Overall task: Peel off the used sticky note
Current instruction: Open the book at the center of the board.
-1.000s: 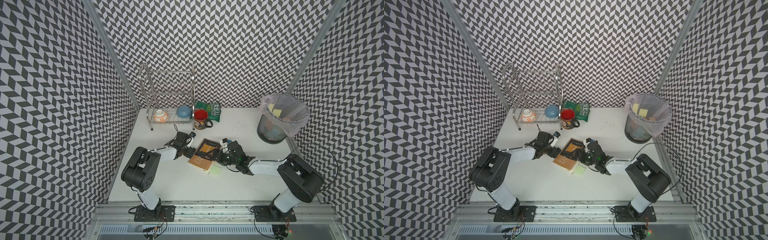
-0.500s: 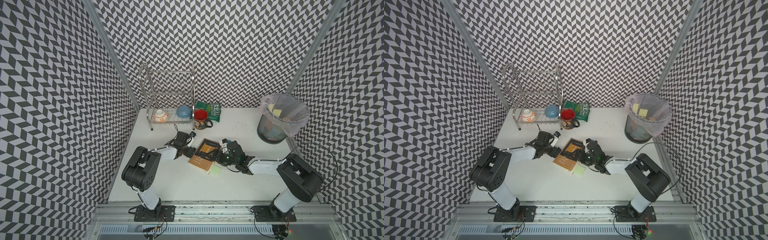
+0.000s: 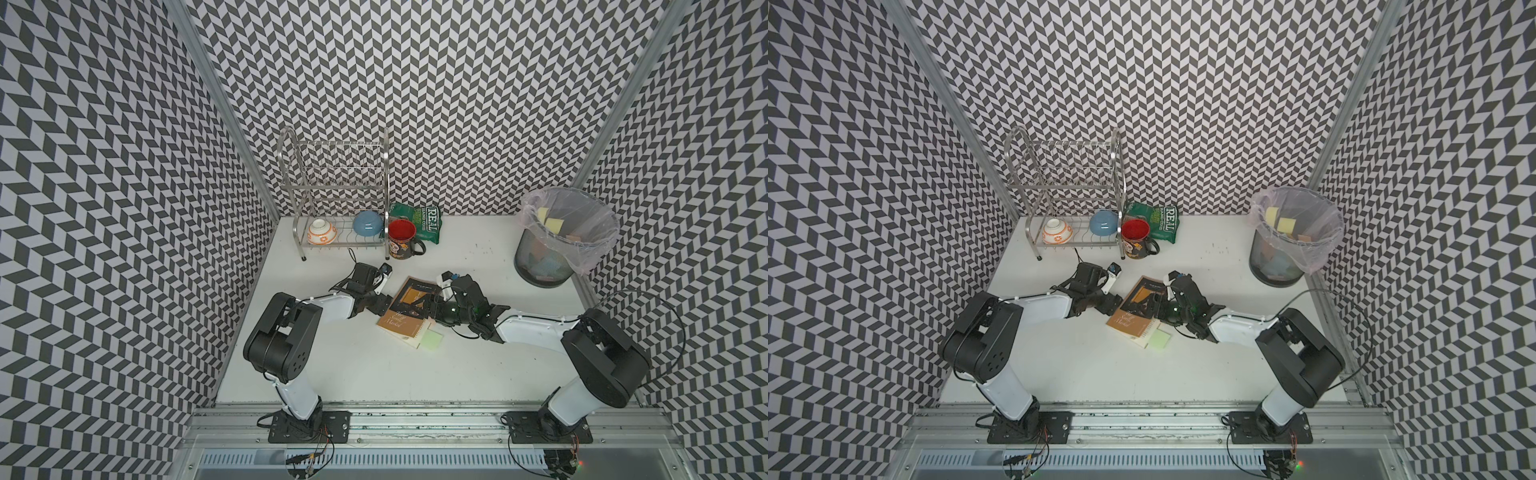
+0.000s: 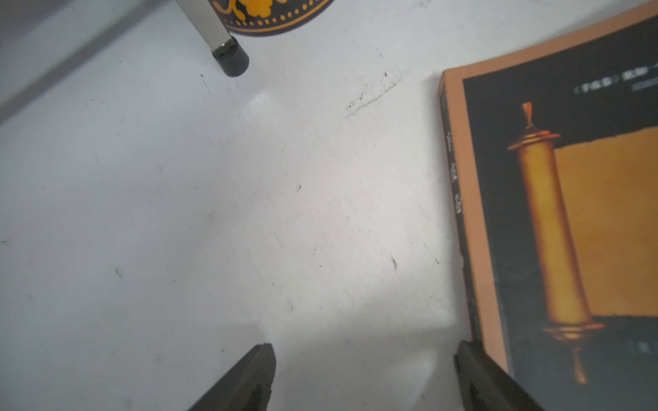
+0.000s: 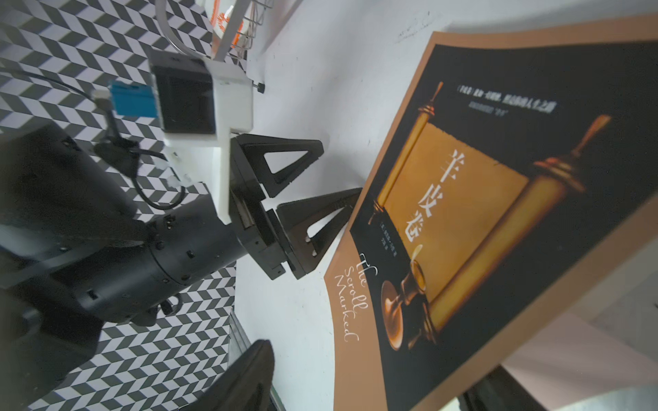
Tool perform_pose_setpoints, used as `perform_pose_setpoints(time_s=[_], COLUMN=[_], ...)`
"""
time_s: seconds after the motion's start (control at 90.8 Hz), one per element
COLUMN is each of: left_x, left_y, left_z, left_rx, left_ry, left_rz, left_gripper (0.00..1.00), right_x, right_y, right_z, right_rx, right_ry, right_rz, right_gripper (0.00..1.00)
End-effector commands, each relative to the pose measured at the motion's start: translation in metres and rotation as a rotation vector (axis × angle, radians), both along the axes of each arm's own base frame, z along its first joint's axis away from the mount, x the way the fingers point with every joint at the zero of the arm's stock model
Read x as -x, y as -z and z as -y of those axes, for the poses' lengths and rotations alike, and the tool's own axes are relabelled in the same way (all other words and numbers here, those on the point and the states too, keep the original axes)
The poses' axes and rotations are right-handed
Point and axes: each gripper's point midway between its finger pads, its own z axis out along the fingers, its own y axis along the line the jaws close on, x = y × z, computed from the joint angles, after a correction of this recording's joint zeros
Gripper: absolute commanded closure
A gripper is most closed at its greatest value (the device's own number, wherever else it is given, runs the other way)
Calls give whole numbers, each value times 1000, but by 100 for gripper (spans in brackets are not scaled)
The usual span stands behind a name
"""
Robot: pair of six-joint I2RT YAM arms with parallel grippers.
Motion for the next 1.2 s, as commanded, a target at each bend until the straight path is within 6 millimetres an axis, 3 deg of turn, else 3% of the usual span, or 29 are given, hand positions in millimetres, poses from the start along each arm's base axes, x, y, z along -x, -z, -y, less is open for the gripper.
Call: perform_pose_setpoints(time_s=[0.0, 0.507, 0.848, 1.068, 1.19], left_x=[22, 21, 21, 21, 21], left_y=[29, 28, 29, 29, 28], left_z=[-2, -2, -2, -2, -2], left_rx=[-56, -54, -56, -57, -56], left_ry=[33, 32, 33, 33, 35], left_rz=[-107, -105, -108, -107, -106], left_gripper=[17, 17, 17, 17, 17], right_x=[-8, -12, -7, -2, 1], right_y=[-17, -22, 0, 13, 11], right_z=[-4, -9, -5, -8, -10], right_rx=[-6, 48, 64, -3, -78], right_ry=[-3, -27, -20, -29, -21], right_rz=[59, 61, 28, 9, 11], right_gripper=[19, 19, 19, 20, 22])
